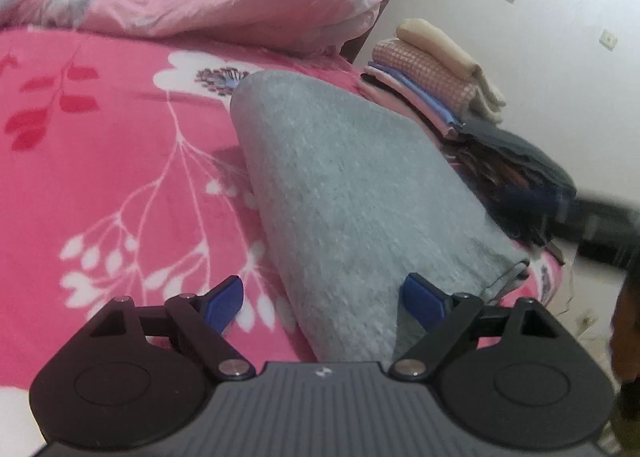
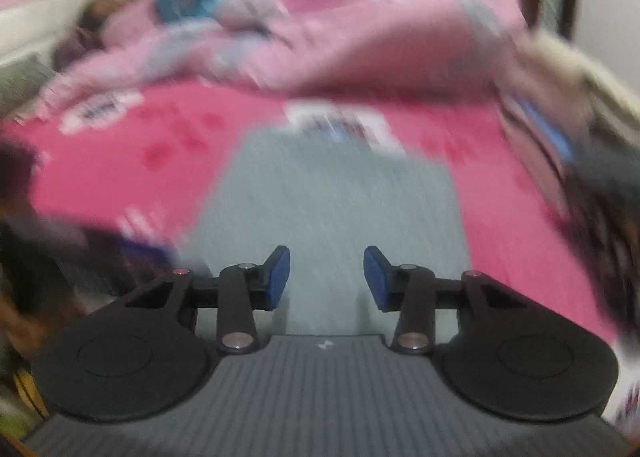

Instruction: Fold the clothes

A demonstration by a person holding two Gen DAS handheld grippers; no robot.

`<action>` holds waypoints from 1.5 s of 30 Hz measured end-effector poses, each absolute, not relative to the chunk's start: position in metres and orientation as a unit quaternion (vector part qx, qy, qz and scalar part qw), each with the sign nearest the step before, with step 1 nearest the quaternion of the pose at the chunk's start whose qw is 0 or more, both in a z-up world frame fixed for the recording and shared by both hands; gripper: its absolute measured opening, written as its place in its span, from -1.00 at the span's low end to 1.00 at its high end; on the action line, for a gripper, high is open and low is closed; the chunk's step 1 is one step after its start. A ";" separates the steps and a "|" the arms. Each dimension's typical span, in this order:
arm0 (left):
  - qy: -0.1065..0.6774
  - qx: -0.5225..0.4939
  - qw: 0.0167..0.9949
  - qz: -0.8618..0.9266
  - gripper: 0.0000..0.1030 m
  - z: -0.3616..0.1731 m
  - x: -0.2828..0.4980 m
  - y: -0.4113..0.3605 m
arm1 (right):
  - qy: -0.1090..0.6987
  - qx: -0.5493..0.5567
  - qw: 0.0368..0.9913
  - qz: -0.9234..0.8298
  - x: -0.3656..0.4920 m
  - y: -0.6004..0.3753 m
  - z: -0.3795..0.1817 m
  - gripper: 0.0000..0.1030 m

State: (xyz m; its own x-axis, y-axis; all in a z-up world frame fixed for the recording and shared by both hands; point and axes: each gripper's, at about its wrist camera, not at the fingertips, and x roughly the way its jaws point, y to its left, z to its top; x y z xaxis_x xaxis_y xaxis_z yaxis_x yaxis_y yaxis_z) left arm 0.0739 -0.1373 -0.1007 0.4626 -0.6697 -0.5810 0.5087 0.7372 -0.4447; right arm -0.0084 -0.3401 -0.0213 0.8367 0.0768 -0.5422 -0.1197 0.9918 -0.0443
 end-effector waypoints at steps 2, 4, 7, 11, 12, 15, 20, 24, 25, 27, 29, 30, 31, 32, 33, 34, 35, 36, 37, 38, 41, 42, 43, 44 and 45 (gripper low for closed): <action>0.385 -0.115 0.845 -0.352 0.77 -0.106 0.074 -0.134 | 0.271 -0.045 0.958 0.078 0.018 -0.324 -0.011 -0.22; 0.377 -0.113 0.849 -0.353 0.77 -0.108 0.071 -0.134 | 0.277 -0.047 0.954 0.106 0.052 -0.309 -0.012 -0.23; 0.365 -0.103 0.855 -0.355 0.77 -0.110 0.067 -0.135 | 0.322 -0.022 0.936 0.140 0.109 -0.296 -0.035 -0.35; 0.367 -0.104 0.850 -0.363 0.77 -0.113 0.072 -0.134 | 0.373 -0.008 0.916 0.146 0.150 -0.297 -0.083 -0.36; 0.368 -0.104 0.848 -0.367 0.77 -0.114 0.073 -0.133 | 0.372 -0.008 0.917 0.145 0.148 -0.295 -0.082 -0.36; 0.366 -0.097 0.848 -0.372 0.79 -0.114 0.072 -0.135 | 0.368 -0.004 0.921 0.129 0.134 -0.294 -0.065 -0.39; 0.368 -0.096 0.845 -0.374 0.79 -0.113 0.074 -0.136 | 0.317 0.004 0.948 0.017 0.105 -0.340 -0.033 -0.40; 0.377 -0.092 0.844 -0.370 0.79 -0.109 0.077 -0.139 | 0.356 0.101 0.927 -0.063 0.131 -0.415 -0.068 -0.39; 0.382 -0.089 0.843 -0.368 0.79 -0.108 0.078 -0.140 | 0.356 0.133 0.923 -0.063 0.132 -0.428 -0.075 -0.40; 0.392 -0.084 0.840 -0.365 0.79 -0.105 0.080 -0.141 | 0.331 0.168 0.927 -0.062 0.119 -0.441 -0.061 -0.40; 0.404 -0.086 0.835 -0.363 0.79 -0.103 0.083 -0.139 | 0.294 0.189 0.935 -0.061 0.093 -0.448 -0.039 -0.38; 0.408 -0.086 0.833 -0.362 0.79 -0.102 0.084 -0.138 | 0.277 0.193 0.939 -0.059 0.078 -0.448 -0.029 -0.38; 0.412 -0.083 0.833 -0.361 0.79 -0.101 0.085 -0.139 | 0.263 0.194 0.943 -0.058 0.060 -0.447 -0.019 -0.37; 0.415 -0.079 0.832 -0.359 0.79 -0.100 0.085 -0.140 | 0.256 0.191 0.946 -0.056 0.043 -0.445 -0.014 -0.37; 0.417 -0.075 0.832 -0.357 0.79 -0.099 0.083 -0.140 | 0.255 0.187 0.947 -0.052 0.028 -0.442 -0.013 -0.37; 0.419 -0.072 0.832 -0.355 0.79 -0.097 0.082 -0.140 | 0.257 0.184 0.948 -0.048 0.015 -0.439 -0.015 -0.37; 0.422 -0.069 0.832 -0.353 0.79 -0.096 0.082 -0.141 | 0.266 0.179 0.946 -0.043 0.006 -0.436 -0.022 -0.36; 0.425 -0.067 0.832 -0.351 0.79 -0.095 0.083 -0.142 | 0.281 0.173 0.943 -0.041 0.003 -0.435 -0.032 -0.36; 0.427 -0.064 0.831 -0.350 0.79 -0.094 0.084 -0.143 | 0.303 0.171 0.937 -0.043 0.001 -0.434 -0.049 -0.36; 0.430 -0.062 0.830 -0.349 0.80 -0.093 0.085 -0.144 | 0.316 0.175 0.931 -0.048 0.001 -0.434 -0.064 -0.36; 0.438 -0.048 0.831 -0.340 0.78 -0.083 0.086 -0.145 | 0.291 0.193 0.935 -0.059 -0.017 -0.440 -0.061 -0.34; 0.435 -0.041 0.835 -0.335 0.77 -0.078 0.086 -0.145 | 0.271 0.189 0.942 -0.060 -0.028 -0.439 -0.050 -0.34; 0.432 -0.035 0.838 -0.330 0.75 -0.072 0.085 -0.145 | 0.252 0.183 0.949 -0.055 -0.040 -0.438 -0.040 -0.34; 0.429 -0.030 0.841 -0.327 0.75 -0.066 0.084 -0.146 | 0.234 0.176 0.955 -0.044 -0.051 -0.436 -0.033 -0.34; 0.425 -0.026 0.844 -0.325 0.75 -0.060 0.084 -0.147 | 0.221 0.169 0.960 -0.035 -0.060 -0.433 -0.028 -0.34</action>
